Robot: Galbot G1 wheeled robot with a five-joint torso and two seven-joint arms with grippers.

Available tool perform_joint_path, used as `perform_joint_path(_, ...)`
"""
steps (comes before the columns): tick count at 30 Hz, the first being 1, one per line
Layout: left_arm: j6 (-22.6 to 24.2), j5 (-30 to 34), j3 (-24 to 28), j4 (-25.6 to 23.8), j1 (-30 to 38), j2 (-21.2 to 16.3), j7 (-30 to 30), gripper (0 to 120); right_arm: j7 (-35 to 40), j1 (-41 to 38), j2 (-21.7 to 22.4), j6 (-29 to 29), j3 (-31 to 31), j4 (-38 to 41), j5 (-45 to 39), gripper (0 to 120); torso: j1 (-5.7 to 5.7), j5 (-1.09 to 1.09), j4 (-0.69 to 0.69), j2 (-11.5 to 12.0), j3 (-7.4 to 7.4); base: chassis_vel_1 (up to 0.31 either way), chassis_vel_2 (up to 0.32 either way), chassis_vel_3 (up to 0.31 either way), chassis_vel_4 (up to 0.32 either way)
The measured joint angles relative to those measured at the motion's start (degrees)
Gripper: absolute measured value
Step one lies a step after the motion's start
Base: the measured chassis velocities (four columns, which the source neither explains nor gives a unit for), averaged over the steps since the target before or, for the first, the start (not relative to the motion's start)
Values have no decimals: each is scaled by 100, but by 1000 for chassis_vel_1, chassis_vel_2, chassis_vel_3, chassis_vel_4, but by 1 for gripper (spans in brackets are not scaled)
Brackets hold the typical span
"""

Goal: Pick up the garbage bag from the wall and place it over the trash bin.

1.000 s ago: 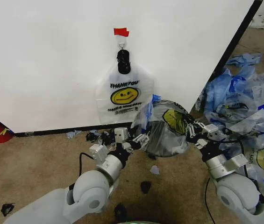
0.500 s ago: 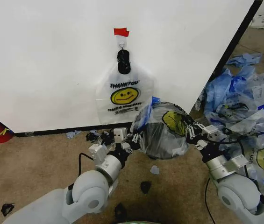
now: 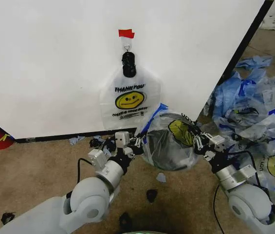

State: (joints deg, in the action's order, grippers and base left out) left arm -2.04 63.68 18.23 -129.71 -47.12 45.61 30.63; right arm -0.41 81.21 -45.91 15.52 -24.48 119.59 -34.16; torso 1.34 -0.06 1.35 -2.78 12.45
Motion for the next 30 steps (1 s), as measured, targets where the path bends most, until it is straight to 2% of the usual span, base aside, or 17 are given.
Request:
perform_joint_path(9,-32,-48,-26,129,9,76,14,0,-485,98,122,266,-252,-29,-482,1,0,0,0,0,0,0,0,0,0)
perform_joint_path(30,-101,82,-134,191,49,110,131,0,-612,44,172,310,-262,-159,-743,1,0,0,0,0,0,0,0,0,0)
